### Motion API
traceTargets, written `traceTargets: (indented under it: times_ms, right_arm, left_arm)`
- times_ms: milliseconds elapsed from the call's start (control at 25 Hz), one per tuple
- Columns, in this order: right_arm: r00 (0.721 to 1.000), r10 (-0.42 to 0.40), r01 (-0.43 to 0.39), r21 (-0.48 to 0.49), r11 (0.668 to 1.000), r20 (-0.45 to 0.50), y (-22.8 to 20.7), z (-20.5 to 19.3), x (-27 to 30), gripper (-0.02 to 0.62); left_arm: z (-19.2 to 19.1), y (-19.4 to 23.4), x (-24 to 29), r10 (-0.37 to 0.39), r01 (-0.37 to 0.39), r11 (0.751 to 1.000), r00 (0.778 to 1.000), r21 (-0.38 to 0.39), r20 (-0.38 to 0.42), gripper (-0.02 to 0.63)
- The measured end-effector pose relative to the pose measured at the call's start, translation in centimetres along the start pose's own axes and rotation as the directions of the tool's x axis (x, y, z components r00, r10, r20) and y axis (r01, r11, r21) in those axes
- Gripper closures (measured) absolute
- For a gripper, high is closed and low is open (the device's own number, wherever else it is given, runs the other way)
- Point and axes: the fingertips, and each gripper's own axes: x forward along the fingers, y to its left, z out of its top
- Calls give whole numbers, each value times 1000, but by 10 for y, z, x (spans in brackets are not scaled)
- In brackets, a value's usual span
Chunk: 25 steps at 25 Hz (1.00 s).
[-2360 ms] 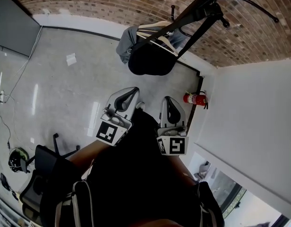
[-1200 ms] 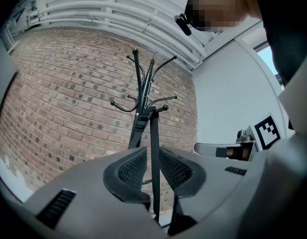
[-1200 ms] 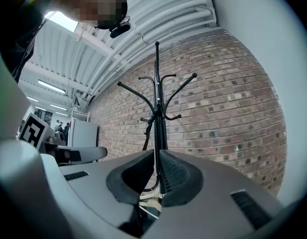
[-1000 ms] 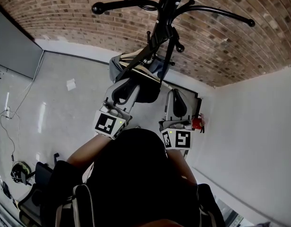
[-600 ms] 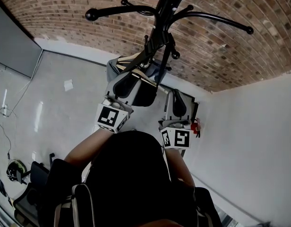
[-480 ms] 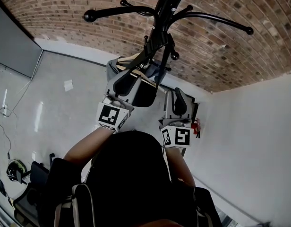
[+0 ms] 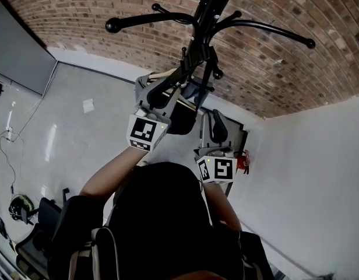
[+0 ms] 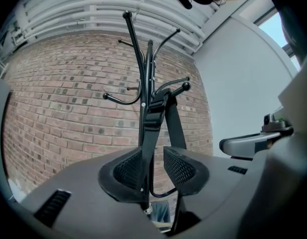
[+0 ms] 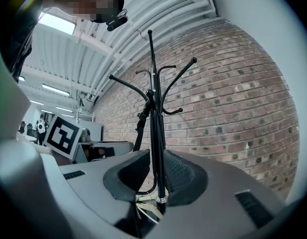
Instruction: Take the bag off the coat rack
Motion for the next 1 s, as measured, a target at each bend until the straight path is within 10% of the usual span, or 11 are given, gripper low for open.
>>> traceTargets:
  times_ms: [1000]
  right_arm:
    - [999,-9,12,78,997,-37,17,-30,-8,518]
  left_arm:
    - [-12,12,39,44,-45,999,999,-7,-28,480]
